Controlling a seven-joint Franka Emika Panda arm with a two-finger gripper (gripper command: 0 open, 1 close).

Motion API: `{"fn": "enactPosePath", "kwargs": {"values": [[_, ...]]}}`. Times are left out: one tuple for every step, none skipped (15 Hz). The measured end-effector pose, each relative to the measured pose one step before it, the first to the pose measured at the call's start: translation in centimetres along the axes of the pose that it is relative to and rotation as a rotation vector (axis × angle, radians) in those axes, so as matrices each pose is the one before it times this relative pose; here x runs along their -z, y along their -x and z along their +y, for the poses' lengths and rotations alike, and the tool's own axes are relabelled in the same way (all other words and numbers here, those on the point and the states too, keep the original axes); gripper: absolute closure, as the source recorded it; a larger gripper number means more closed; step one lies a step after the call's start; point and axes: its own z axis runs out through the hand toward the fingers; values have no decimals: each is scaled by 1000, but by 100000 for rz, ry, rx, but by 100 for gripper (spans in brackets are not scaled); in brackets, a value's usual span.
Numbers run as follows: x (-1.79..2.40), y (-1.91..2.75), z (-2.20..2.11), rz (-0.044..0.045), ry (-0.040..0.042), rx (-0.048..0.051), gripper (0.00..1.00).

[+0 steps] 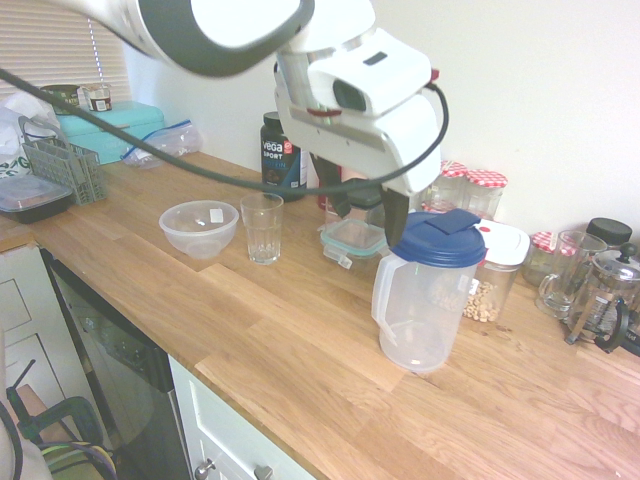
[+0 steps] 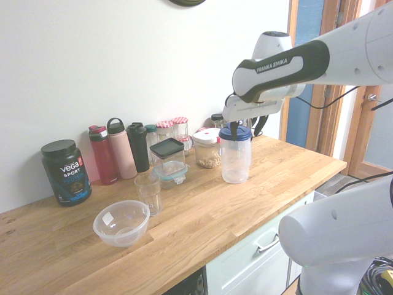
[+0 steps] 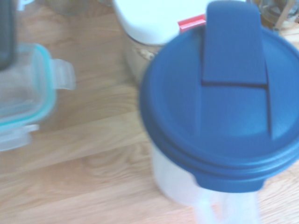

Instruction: Pour me some water

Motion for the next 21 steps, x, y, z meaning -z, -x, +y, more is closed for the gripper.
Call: {"fn": "enactPosePath", "kwargs": {"values": [[-483, -55, 482, 266, 423, -223, 0], [-267, -148, 328, 67, 507, -395, 0], [-214, -114, 73, -97, 308, 87, 100], [-445, -82, -133, -27, 198, 557, 100], [-692, -84, -345, 304, 67, 791, 100], [-911, -144, -422, 588, -135, 848, 100], [-951, -186, -334, 368, -53, 666, 100], [-817, -162, -209, -115, 250, 364, 100], [-682, -106, -96, -260, 293, 99, 100], [-407, -56, -80, -165, 197, 78, 100], [-173, -35, -95, -141, 174, 139, 100], [-89, 33, -76, -106, 140, 198, 100], [-33, 51, -69, 2, 112, 269, 100], [-61, 37, -43, -56, 154, 215, 100], [-90, 34, -32, -127, 196, 201, 100], [-116, 34, -41, -122, 183, 189, 100], [-95, 45, -75, -32, 112, 252, 100], [-52, 66, -143, 163, -44, 383, 100], [-55, 54, -159, 148, -35, 387, 100], [-56, 21, -147, 83, 4, 316, 100], [-141, 10, -112, -19, 64, 228, 100]]}}
